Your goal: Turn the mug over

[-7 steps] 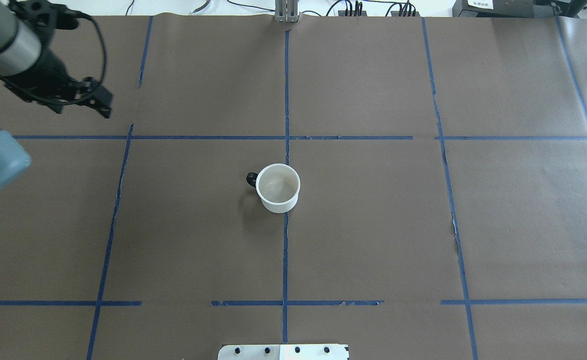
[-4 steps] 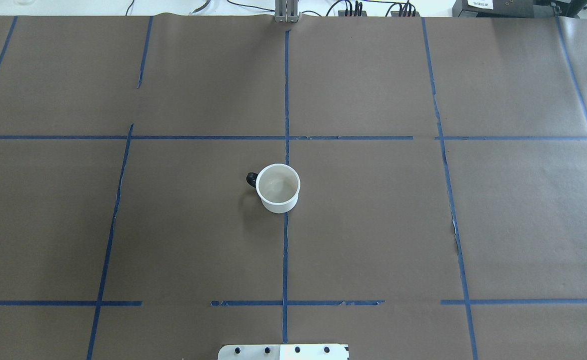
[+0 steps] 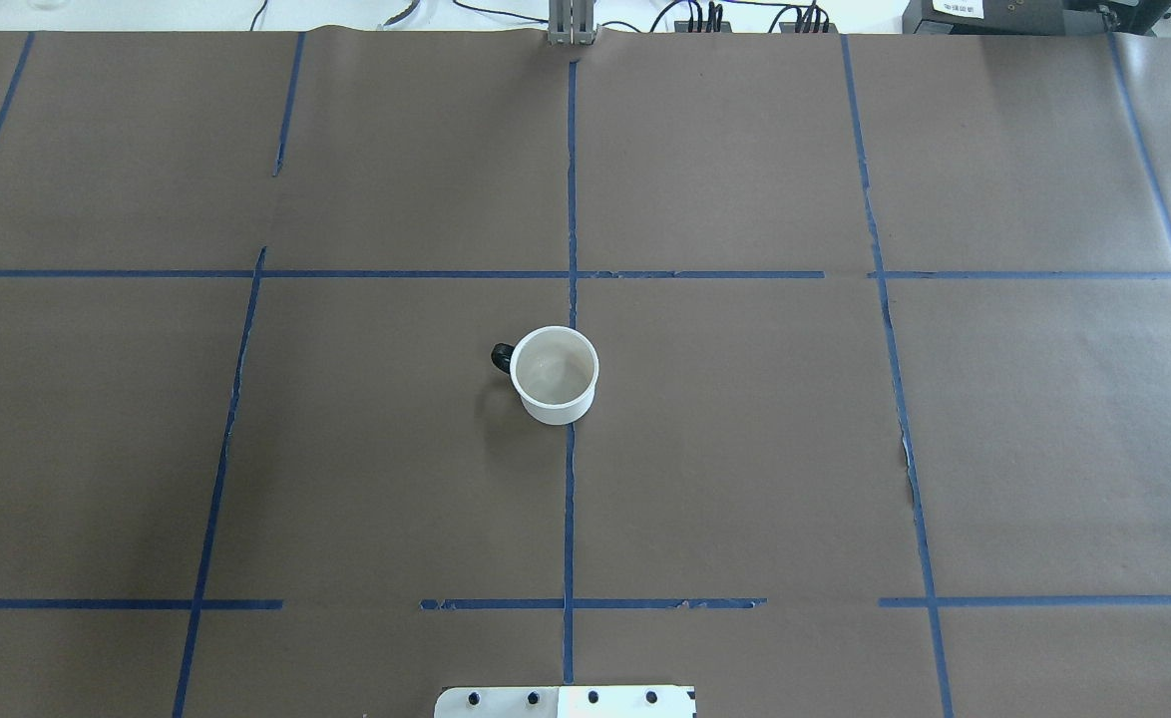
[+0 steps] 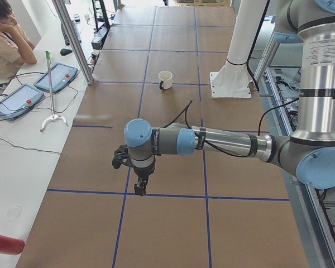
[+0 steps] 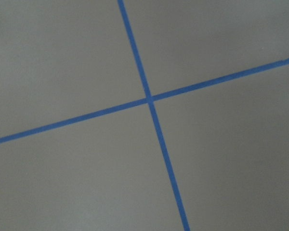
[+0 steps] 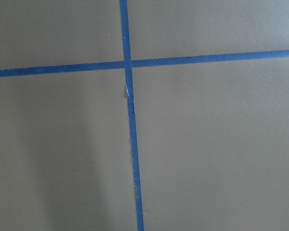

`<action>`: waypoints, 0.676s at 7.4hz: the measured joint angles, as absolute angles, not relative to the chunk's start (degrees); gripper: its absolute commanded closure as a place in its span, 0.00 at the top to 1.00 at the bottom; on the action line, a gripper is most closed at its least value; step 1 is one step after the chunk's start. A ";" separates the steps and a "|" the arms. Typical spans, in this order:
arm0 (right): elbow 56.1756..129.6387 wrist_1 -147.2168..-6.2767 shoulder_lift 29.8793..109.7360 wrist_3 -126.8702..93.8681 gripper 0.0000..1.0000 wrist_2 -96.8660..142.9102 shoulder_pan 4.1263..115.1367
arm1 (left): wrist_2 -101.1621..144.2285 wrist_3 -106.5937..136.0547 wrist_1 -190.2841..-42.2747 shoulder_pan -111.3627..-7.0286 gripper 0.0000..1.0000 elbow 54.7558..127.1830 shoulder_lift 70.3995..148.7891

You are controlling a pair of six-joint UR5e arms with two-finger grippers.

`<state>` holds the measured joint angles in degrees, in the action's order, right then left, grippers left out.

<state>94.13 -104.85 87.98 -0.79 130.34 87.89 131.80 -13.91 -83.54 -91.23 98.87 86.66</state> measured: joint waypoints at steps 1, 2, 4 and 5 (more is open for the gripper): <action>94.13 -104.85 87.98 -0.79 1.00 130.34 87.89 | 132.67 -13.98 -83.96 -91.54 1.00 98.40 85.88; 94.13 -104.85 87.98 -0.79 1.00 130.34 87.89 | 133.08 -13.89 -84.26 -91.63 1.00 98.20 85.65; 94.13 -104.85 87.98 -0.79 1.00 130.34 87.89 | 133.24 -13.66 -84.43 -91.67 1.00 97.88 85.55; 94.13 -104.85 87.98 -0.79 1.00 130.34 87.89 | 133.24 -13.65 -84.45 -91.67 1.00 97.65 85.51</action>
